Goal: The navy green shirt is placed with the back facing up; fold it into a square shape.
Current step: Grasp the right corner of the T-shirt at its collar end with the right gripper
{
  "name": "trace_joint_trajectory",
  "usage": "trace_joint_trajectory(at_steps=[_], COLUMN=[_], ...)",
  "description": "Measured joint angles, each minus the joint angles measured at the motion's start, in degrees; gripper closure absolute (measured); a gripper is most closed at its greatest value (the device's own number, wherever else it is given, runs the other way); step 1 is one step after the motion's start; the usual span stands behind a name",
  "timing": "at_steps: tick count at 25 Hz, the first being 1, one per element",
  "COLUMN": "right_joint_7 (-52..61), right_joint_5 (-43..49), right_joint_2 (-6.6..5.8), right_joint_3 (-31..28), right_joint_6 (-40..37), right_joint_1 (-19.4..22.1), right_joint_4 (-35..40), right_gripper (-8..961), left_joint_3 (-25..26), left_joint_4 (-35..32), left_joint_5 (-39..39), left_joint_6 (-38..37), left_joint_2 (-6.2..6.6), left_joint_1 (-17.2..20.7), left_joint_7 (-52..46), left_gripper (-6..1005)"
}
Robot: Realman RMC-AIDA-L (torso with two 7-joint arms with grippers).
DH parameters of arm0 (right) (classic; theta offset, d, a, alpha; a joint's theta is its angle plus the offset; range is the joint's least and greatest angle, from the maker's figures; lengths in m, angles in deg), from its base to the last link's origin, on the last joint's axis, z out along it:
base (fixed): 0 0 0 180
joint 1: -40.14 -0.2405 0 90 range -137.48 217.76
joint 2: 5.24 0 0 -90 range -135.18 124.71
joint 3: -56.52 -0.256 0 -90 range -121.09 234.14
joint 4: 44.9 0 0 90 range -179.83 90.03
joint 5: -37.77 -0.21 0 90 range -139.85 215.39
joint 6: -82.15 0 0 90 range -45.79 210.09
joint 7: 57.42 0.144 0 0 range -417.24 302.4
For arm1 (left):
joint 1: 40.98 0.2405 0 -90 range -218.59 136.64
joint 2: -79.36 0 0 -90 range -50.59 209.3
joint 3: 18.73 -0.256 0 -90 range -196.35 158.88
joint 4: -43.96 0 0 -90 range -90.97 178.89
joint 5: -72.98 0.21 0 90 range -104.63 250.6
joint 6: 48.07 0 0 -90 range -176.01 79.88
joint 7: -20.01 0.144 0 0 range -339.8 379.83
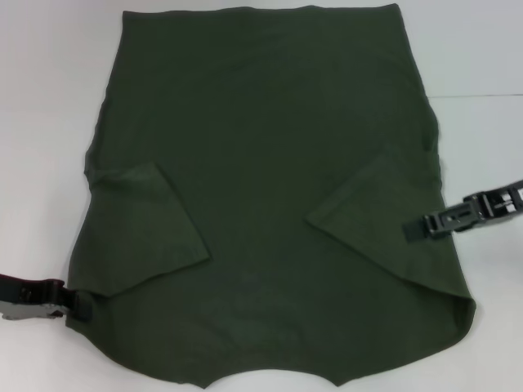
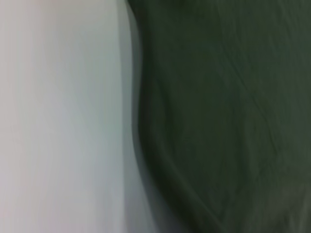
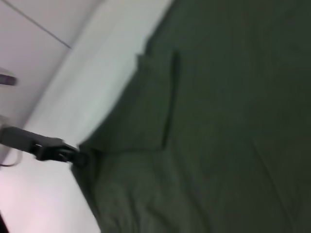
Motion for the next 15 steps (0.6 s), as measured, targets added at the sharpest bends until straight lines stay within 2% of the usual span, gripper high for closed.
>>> trace_joint_trajectory(at_steps=[5,15], right_joint_7=[4.0,7.1], right_joint_5=[5.0,10.9], right_joint_2=[-0.94,-1.23], right_joint_3=[-0.3,0.0], right_joint_6=[-0.2,-0.5], right_joint_1=[0.0,0.5], right_joint_4=[-0.5,-2.4], right_gripper=[79,96], left_joint_3=[0.2,0.2], left_joint_4=[0.0,0.0], left_joint_5=[0.0,-0.1], left_joint_6=[0.7,1.3], left_joint_2=[-0.01,-0.01], left_joint_1=[0.0,-0.4], left_joint_7=[0.1,0.2], left_gripper=[963,963])
